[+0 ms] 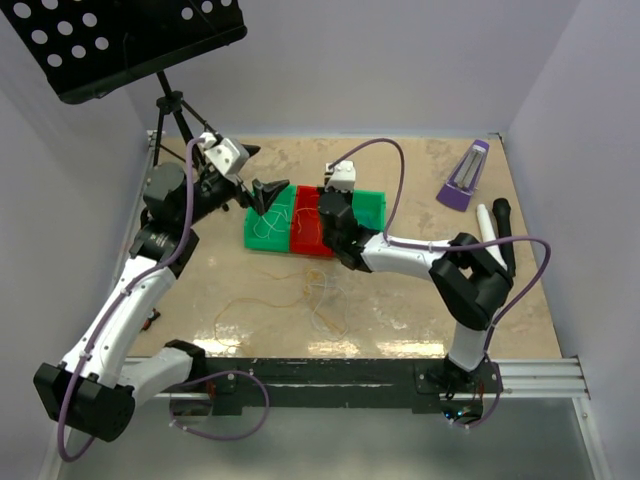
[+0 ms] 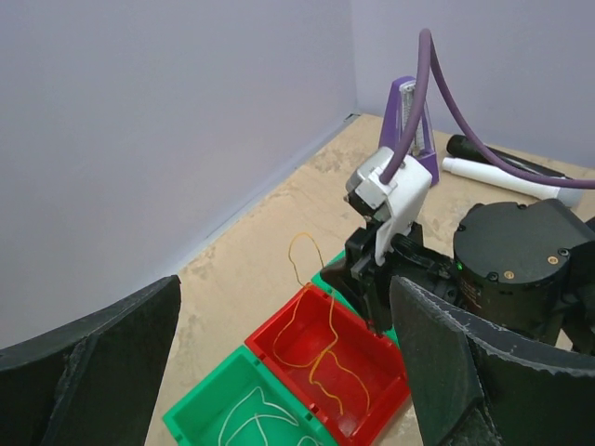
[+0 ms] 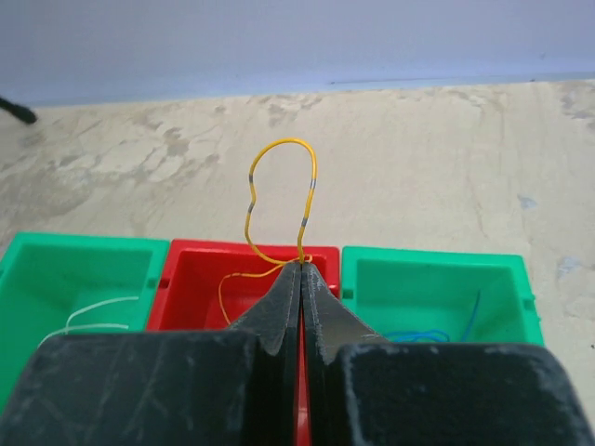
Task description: Untangle the cables
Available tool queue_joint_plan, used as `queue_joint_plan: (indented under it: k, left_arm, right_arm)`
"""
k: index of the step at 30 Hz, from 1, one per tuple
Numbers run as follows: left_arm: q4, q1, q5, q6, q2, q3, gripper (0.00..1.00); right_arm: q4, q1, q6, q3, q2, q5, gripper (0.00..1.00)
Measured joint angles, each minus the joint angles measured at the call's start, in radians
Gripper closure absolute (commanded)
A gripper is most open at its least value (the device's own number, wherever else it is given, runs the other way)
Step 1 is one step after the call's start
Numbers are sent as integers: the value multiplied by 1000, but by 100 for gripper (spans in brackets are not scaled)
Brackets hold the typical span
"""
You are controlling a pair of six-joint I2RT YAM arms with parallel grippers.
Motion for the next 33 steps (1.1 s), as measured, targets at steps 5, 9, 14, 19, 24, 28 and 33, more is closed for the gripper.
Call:
queue_joint_plan:
  k: [5,9,14,19,24,28,33]
  left_arm:
    - [-1,0,10,-19,-19,-24,1]
    - [3,0,10,-27,-30,-31,1]
    - [16,0,9,-42,-43,-40,1]
    - [24,0,1,-43,-60,-42,1]
    - [43,0,-18,-44,-93,-53,1]
    - [51,0,-25,-44,-105,-55,1]
    - [51,0,-31,-44,-114,-57,1]
  right_arm:
    - [30,0,-47,30,13,76,100]
    - [81,15,-114,42,64,121,100]
    - [92,46,-185,52,167,152,100]
    - [-16,53,-152,82,207,98,100]
    - [-161,50,-37,218,241,-55,100]
    - [-245,50,38,289,291,-128,100]
    - [-358,37,131,318,359,-190,100]
